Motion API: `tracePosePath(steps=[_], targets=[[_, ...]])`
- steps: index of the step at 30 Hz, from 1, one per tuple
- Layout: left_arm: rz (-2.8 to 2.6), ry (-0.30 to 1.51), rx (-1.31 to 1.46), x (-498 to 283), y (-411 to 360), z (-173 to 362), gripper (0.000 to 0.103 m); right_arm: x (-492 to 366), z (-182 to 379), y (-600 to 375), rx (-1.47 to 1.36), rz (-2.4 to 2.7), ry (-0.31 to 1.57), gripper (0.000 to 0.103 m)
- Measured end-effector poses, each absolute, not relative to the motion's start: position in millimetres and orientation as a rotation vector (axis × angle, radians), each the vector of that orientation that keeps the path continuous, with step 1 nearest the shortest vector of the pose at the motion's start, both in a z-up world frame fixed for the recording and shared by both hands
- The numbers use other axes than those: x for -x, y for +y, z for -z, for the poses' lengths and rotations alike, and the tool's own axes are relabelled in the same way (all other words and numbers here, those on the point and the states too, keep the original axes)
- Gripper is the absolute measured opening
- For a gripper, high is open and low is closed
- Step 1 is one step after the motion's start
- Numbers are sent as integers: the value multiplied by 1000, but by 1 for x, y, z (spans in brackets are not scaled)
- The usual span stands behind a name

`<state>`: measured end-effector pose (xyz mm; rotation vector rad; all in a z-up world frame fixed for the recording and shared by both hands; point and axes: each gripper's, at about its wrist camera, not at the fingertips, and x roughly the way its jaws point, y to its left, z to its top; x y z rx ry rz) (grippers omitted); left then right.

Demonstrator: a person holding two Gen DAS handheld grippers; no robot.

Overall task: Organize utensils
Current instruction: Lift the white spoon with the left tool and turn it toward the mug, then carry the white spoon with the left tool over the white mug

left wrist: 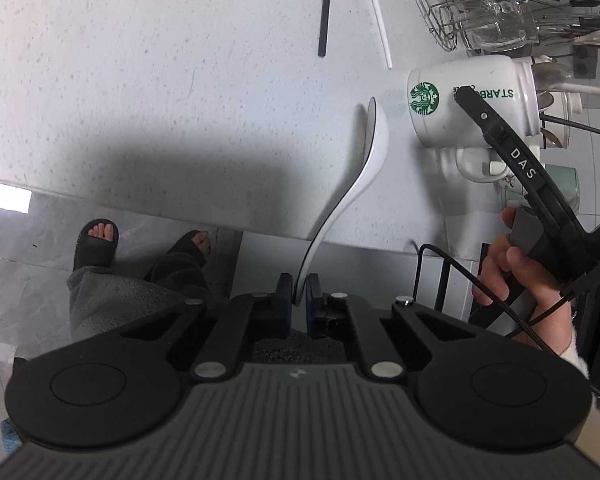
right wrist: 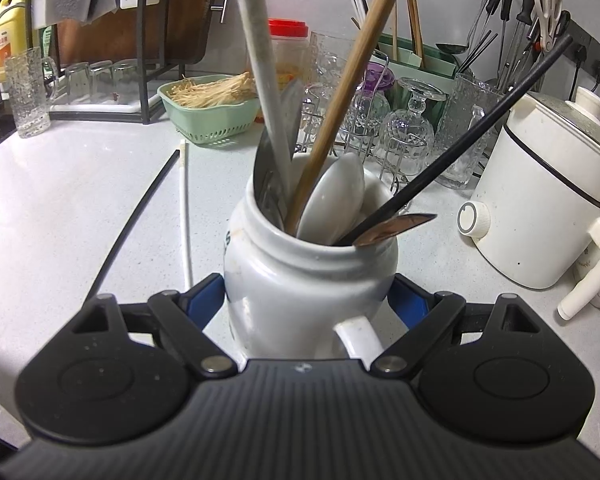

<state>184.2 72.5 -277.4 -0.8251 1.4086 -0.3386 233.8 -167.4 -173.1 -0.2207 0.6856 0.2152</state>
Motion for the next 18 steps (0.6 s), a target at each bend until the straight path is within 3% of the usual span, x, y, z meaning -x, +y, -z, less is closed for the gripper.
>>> tracePosePath(steps=[8, 12, 18], targets=[[350, 1409, 845, -189, 69, 282, 12, -233, 174, -168, 225, -222, 684, 90], [328, 1412, 843, -191, 70, 284, 40, -233, 174, -168, 225, -226, 683, 90], [334, 1392, 871, -195, 69, 287, 40, -232, 174, -169, 222, -230, 682, 90]])
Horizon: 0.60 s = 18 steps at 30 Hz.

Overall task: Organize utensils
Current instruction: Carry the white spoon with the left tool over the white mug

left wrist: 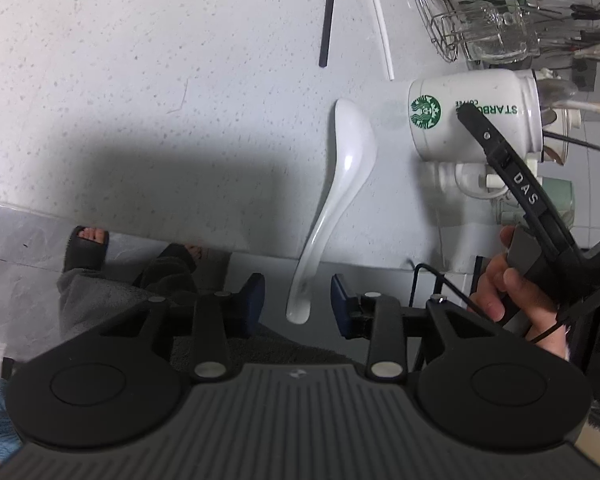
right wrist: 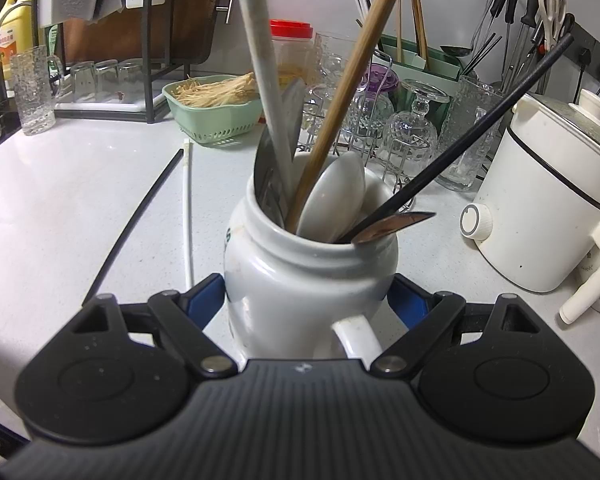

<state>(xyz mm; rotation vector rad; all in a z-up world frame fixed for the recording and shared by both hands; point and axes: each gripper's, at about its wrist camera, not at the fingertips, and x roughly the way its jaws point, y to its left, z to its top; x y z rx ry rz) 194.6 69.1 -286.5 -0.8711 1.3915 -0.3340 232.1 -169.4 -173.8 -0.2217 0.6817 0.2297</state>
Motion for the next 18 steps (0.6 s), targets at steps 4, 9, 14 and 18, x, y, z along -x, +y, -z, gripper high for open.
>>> tracePosePath(steps=[4, 9, 14, 18], targets=[[338, 1398, 907, -197, 69, 294, 38, -232, 174, -169, 223, -231, 681, 90], [351, 1398, 905, -198, 66, 293, 14, -231, 174, -169, 222, -232, 681, 90], [367, 1377, 886, -200, 64, 275, 7, -231, 174, -168, 216, -232, 680, 90], [362, 1349, 880, -204, 62, 252, 6, -230, 174, -170, 210, -237, 677, 90]])
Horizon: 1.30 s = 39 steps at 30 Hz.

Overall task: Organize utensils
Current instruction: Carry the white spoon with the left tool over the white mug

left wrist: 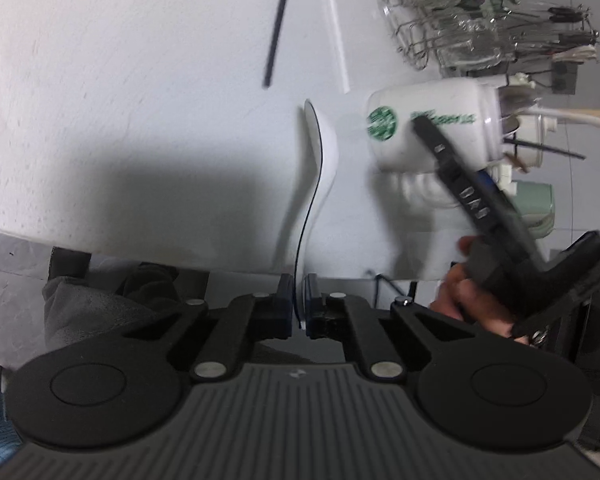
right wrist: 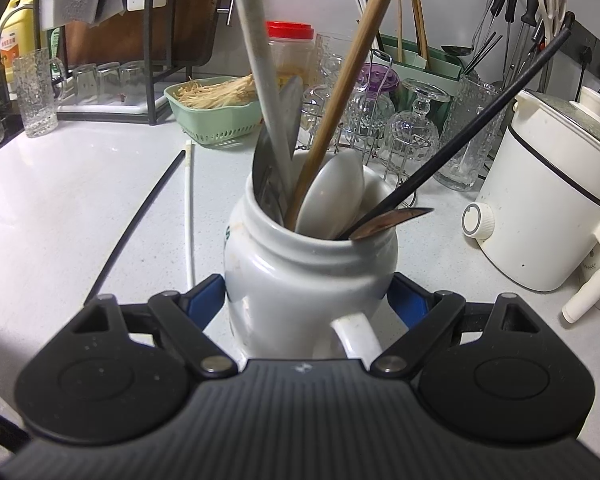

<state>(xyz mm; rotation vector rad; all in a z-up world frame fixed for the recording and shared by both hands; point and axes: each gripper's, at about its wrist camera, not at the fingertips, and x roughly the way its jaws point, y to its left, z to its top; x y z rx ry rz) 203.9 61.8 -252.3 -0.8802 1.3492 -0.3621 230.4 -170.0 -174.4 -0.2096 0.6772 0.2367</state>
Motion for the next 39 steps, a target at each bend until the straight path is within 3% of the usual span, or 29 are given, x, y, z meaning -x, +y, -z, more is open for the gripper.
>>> tracePosePath(steps=[11, 28, 39], targets=[[385, 1310, 882, -222, 46, 198, 6, -231, 175, -175, 190, -251, 673, 90], [480, 1396, 899, -245, 33, 102, 6, -229, 176, -179, 199, -287, 654, 89], [464, 1518, 974, -268, 2, 102, 6, -228, 178, -181, 205, -306, 645, 89]])
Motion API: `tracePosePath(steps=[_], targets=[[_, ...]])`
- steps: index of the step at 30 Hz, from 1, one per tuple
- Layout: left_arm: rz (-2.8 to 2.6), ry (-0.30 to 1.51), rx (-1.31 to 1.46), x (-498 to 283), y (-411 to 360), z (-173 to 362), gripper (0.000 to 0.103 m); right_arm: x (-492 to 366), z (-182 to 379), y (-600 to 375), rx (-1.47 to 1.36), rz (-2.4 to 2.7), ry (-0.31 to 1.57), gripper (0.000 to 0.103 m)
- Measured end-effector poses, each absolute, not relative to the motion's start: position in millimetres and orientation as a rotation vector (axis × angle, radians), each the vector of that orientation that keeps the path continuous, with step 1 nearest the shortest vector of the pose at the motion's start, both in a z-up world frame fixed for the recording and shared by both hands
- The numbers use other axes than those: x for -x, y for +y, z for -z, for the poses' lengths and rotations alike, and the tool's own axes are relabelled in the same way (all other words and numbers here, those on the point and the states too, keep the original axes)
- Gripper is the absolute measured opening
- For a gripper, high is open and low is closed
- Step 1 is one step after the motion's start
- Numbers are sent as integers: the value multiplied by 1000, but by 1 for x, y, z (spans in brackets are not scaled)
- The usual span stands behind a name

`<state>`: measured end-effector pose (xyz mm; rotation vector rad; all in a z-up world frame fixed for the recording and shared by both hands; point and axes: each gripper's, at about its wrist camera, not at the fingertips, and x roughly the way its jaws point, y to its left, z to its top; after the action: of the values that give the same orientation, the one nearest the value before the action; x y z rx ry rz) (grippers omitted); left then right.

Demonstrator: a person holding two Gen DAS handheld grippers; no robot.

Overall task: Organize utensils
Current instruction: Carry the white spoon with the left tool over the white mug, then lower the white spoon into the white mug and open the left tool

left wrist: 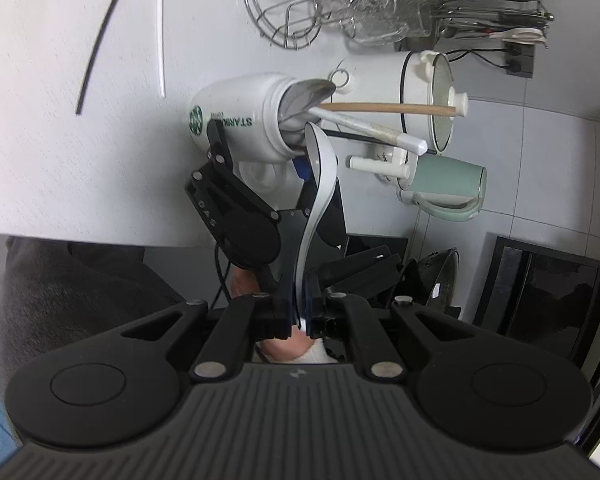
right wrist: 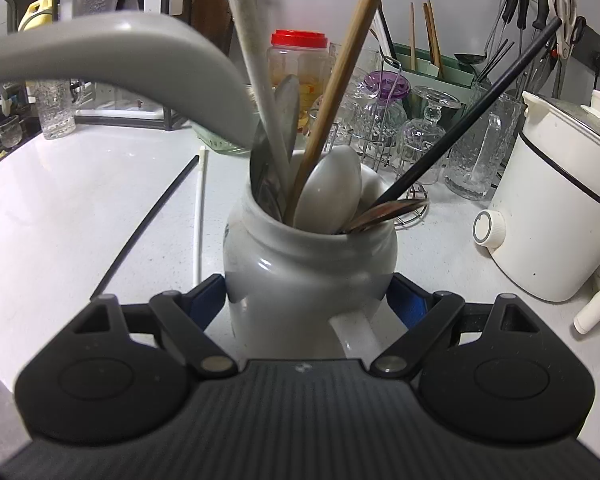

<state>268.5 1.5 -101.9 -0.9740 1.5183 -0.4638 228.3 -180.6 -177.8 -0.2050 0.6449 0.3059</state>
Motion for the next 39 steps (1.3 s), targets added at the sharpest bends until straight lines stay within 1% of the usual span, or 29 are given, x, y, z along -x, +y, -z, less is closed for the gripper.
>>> tracePosePath(steps=[8, 15, 22, 27, 34, 39], targets=[[415, 1565, 1024, -288, -6, 109, 6, -227, 179, -183, 207, -322, 634, 89], [375, 1646, 1073, -305, -16, 113, 7, -225, 181, -184, 213, -333, 621, 89], [322, 1714, 1108, -321, -24, 116, 9, -224, 181, -185, 216, -344, 613, 89], [291, 1711, 1119, -331, -30, 114, 11, -227, 182, -187, 215, -343, 611, 89], [232, 1658, 1169, -343, -30, 112, 12, -225, 183, -187, 218, -350, 604, 89], [221, 1664, 1182, -352, -38, 118, 13, -226, 183, -187, 220, -353, 601, 89]])
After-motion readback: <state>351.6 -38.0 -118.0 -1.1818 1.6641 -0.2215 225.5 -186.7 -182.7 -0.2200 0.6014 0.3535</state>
